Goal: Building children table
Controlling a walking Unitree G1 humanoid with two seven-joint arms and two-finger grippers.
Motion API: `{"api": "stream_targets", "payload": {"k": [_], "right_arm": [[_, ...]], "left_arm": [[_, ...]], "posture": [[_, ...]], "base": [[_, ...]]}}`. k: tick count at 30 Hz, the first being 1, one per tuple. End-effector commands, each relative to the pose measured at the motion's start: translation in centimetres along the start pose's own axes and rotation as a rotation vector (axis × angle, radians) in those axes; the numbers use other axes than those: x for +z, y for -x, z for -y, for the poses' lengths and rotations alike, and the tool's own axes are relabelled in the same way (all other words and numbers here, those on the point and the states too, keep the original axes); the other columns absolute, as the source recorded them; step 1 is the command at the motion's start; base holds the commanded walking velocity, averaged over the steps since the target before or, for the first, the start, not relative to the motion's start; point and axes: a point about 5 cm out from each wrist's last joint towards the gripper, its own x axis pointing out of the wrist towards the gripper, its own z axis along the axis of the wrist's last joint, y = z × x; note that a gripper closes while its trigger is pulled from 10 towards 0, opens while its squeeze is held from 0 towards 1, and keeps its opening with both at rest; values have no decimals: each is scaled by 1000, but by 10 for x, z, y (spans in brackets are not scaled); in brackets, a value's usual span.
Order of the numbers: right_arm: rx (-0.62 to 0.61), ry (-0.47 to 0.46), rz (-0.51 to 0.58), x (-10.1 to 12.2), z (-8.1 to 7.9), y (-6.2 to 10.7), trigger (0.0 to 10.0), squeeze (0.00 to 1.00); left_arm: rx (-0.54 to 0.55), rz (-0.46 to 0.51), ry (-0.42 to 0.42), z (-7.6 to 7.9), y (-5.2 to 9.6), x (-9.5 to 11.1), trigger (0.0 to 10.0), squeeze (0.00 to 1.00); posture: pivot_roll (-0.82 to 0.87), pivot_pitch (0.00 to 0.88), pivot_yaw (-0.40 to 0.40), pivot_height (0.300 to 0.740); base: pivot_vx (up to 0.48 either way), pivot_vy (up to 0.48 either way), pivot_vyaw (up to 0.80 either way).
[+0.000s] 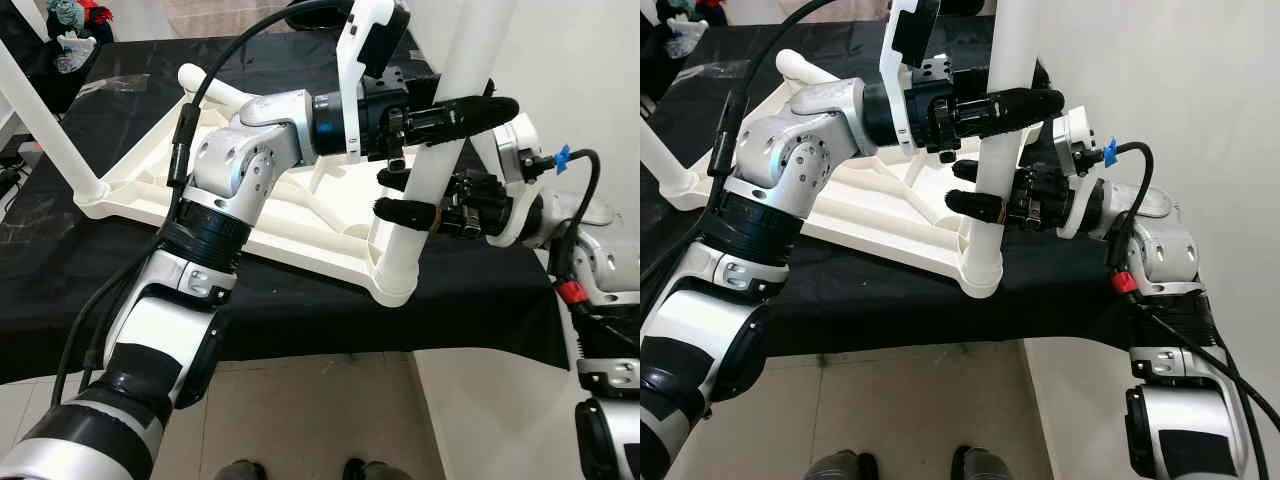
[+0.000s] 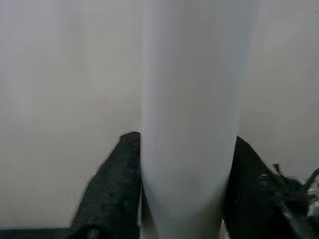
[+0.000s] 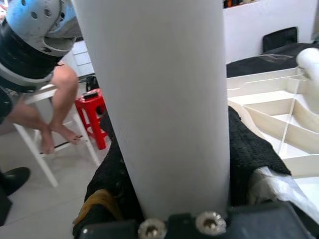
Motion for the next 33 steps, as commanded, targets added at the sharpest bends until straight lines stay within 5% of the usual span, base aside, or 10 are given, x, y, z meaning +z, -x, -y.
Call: {"api": "stream_targets", "payload": {"k": [1, 11, 13, 15, 22, 28, 30, 31, 32, 33], "right_arm": [[-81, 23, -45, -6, 1, 3, 0, 0], [-406, -41, -190, -32, -43, -18, 0, 0], [-914, -163, -377, -65, -56, -22, 0, 0], [-1063, -155, -450, -85, -61, -32, 0, 0], [-973, -167, -366, -83, -44, -78, 0, 0], [-997, -161, -369, -79, -43, -82, 0, 0], [-954, -142, -380, -77, -45, -80, 10000, 0], [-954, -142, -380, -77, -45, -80, 10000, 0], [-883, -125, -355, -75, -44, -76, 10000, 0], [-832, -111, -335, -74, -43, -73, 10000, 0]], "left_arm": [[57, -6, 15, -5, 11, -4, 10000, 1000], [346, 146, 7, 13, 93, 37, 10000, 1000], [512, 176, 70, 28, 126, 23, 10000, 1000], [640, 137, 144, 52, 148, -10, 10000, 1000], [870, -45, 386, 111, 184, -108, 10000, 1000], [889, -157, 453, 135, 186, -130, 10000, 1000], [854, -295, 479, 169, 178, -149, 10000, 1000], [854, -295, 479, 169, 178, -149, 10000, 1000], [856, -310, 485, 180, 173, -154, 10000, 259], [863, -307, 482, 186, 170, -156, 10000, 259]], "posture": [[-67, 176, 2, 740], [-44, 226, -39, 740], [-47, 212, -54, 740], [-52, 185, -54, 740], [-53, 107, -80, 740], [-58, 106, -75, 740], [-60, 115, -70, 740], [-60, 115, -70, 740], [-60, 120, -71, 740], [-59, 127, -71, 740]], "base": [[0, 0, 0], [0, 0, 0], [0, 0, 0], [0, 0, 0], [0, 0, 0], [0, 0, 0], [0, 0, 0], [0, 0, 0], [0, 0, 0], [0, 0, 0]]}}
